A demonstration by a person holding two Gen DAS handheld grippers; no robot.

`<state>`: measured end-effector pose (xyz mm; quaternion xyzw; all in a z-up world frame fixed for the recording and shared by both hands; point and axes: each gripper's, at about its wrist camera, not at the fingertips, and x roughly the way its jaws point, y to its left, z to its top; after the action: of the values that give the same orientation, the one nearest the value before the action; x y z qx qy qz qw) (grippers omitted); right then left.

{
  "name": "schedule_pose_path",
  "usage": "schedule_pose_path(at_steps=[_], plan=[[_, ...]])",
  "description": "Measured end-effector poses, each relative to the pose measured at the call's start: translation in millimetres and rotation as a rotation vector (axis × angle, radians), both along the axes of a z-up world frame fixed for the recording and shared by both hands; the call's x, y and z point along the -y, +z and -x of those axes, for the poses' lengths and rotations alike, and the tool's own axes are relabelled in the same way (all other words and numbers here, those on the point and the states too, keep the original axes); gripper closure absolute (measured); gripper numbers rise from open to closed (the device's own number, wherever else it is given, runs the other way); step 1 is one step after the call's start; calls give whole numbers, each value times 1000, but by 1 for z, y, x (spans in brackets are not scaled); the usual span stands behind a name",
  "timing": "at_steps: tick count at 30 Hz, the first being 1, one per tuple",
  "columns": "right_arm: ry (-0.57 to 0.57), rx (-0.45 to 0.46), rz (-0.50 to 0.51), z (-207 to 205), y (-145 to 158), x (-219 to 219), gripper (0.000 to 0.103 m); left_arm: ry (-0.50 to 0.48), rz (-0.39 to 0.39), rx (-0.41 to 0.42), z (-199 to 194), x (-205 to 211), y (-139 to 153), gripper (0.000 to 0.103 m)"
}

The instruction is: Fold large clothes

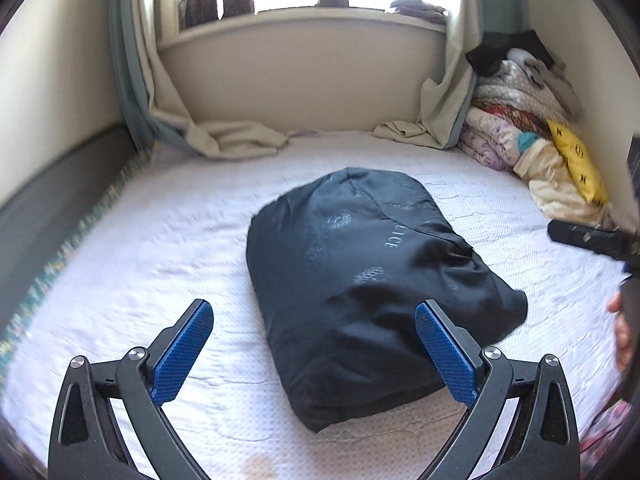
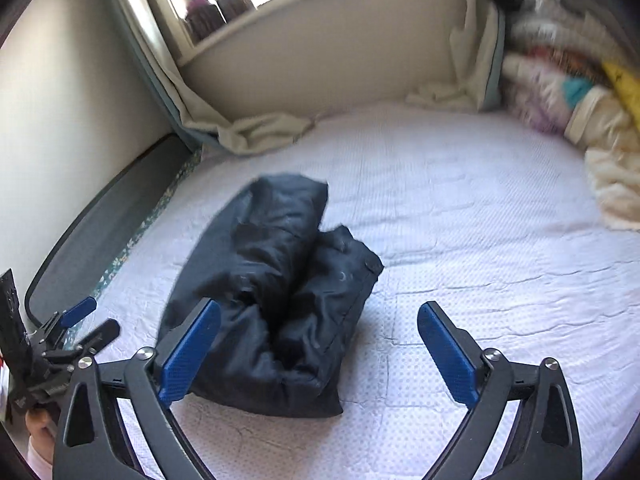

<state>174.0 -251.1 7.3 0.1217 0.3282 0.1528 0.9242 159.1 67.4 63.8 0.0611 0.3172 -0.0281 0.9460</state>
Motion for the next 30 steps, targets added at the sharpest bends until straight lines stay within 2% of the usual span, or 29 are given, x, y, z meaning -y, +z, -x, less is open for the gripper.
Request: schedule_pose_path(at_steps=[3,5,7,11,19,30], plan=[[15,17,22,29,11,-8,0,15,-92,34,18,16,7,1],[31,21,51,48,11,-17,0,13,-111,44,29,24,10,1],[39,-3,112,64,5,-27,0,12,-100,41,42,28,11,1],[-23,5,218,94,-11,-44,0,22,-47,13,64,26,8,1],[-83,-3,345,126,-47,-69,0,91,-8,-71,97,26,-28,1],[-51,0,336,140,-60,-80,0,188,-23,-87,118,22,-60,1]])
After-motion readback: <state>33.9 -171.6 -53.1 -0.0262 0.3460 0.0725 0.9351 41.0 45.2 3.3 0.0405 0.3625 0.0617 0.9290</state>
